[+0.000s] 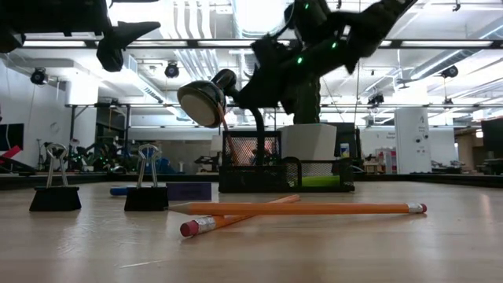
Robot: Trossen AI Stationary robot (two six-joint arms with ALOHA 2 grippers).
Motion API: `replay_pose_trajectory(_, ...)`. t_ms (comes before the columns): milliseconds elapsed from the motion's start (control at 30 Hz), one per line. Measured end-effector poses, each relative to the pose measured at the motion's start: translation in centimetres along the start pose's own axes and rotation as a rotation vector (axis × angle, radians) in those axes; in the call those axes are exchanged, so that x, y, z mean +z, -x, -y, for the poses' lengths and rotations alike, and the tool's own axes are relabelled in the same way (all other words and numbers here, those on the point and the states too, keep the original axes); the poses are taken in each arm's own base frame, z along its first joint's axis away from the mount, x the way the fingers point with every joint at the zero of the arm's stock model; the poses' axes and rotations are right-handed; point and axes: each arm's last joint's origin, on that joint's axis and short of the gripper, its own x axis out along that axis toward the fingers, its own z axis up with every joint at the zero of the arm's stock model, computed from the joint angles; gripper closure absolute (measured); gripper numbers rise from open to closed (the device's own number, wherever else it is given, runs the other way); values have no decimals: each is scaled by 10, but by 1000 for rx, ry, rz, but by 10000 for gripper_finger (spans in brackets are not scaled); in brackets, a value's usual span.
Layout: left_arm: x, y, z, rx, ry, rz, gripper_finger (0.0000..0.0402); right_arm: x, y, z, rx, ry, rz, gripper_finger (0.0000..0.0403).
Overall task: Pick and place office supplies into organizer
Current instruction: Put the yellow pencil into the desk organizer
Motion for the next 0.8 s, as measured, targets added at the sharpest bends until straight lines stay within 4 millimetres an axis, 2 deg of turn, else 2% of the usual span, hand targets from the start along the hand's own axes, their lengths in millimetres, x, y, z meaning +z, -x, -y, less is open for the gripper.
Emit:
replay_pose_trajectory(167,0,0,0,0,0,0,214,14,25,-18,41,19,1,292)
replay_pose_trajectory(433,-1,0,0,2,-3,-5,214,26,61,-49,125,69,1,279)
replay_pose_trajectory(633,-1,0,0,3,-5,-7,214,21,77,-82,265,221,-6,260)
replay_pose_trajectory(800,-1,0,0,3,-4,-7,214,8,86,-107,363,285,-59,236)
